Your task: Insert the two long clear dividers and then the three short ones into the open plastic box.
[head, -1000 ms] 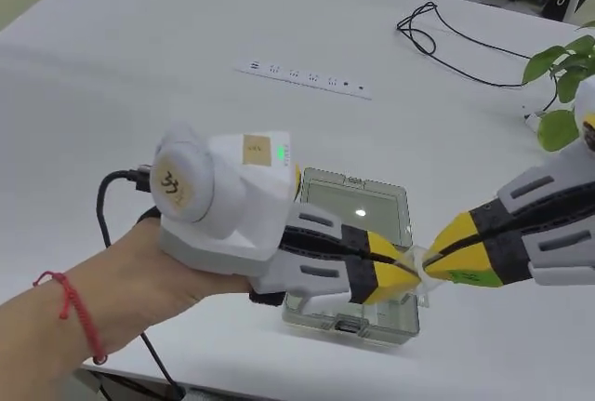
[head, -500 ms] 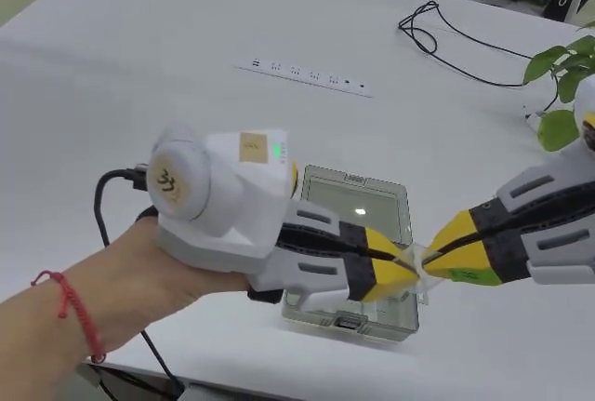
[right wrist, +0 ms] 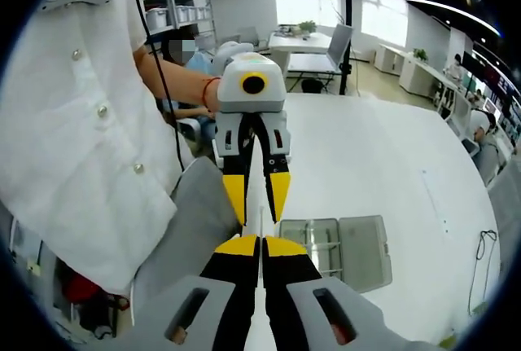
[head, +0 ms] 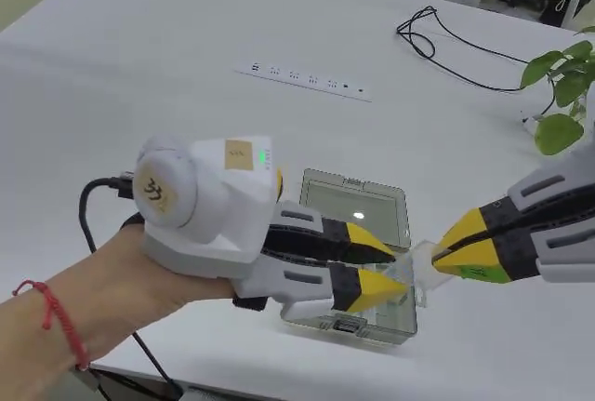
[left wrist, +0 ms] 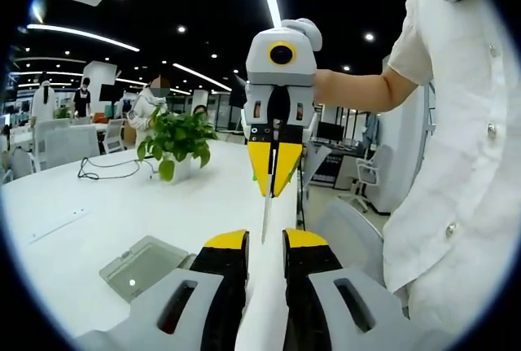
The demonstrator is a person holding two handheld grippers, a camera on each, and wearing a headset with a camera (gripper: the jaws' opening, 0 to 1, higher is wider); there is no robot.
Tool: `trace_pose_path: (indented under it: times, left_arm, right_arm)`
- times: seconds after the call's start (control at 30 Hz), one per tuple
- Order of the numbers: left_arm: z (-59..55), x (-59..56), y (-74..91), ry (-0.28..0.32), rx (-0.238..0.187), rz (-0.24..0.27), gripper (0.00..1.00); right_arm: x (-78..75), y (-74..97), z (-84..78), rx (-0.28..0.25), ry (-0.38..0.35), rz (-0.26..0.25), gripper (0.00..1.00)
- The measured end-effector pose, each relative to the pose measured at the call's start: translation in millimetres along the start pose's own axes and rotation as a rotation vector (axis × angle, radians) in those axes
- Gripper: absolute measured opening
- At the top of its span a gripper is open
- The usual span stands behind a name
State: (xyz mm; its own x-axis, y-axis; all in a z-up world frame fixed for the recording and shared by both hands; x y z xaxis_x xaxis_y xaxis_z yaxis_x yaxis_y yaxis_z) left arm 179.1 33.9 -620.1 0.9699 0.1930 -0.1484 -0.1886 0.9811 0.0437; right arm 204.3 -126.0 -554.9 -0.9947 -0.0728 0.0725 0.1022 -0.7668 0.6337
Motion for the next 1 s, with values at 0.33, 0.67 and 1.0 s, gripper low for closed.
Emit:
trace_pose_path:
  times: [0.33, 0.67, 1.0]
  left_arm:
    - [-4.9, 2.0, 9.2, 0.013, 0.014, 0.032, 0.24]
    - [-14.7, 7.0, 24.7, 0.019, 0.044, 0.089, 0.37]
    - [-26.0, 15.6, 40.1, 0.049, 0.062, 0.138, 0.55]
  right_arm:
    - [-7.5, 8.0, -7.4, 0.014, -0.012, -0.031, 0.03]
    - [-19.8, 9.2, -20.9, 0.052, -0.023, -0.066, 0.03]
    - [-31.5, 5.3, -39.1, 0.095, -0.042, -0.088, 0.03]
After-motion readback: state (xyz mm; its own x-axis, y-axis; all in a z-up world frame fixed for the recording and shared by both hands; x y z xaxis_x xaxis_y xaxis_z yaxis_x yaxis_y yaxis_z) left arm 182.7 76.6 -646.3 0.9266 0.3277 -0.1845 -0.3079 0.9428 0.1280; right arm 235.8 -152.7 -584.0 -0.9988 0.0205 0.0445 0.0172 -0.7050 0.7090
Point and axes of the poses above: the centre of the closed fingertips' face, and the gripper's own axes: y roughly backward along the fingers, x roughly to its left, z roughly out of its top, the point moved 9 cm from there along y, roughly backward along the fingers, and after that the axes turned 7 degrees about -x, right-handed, at the moved point
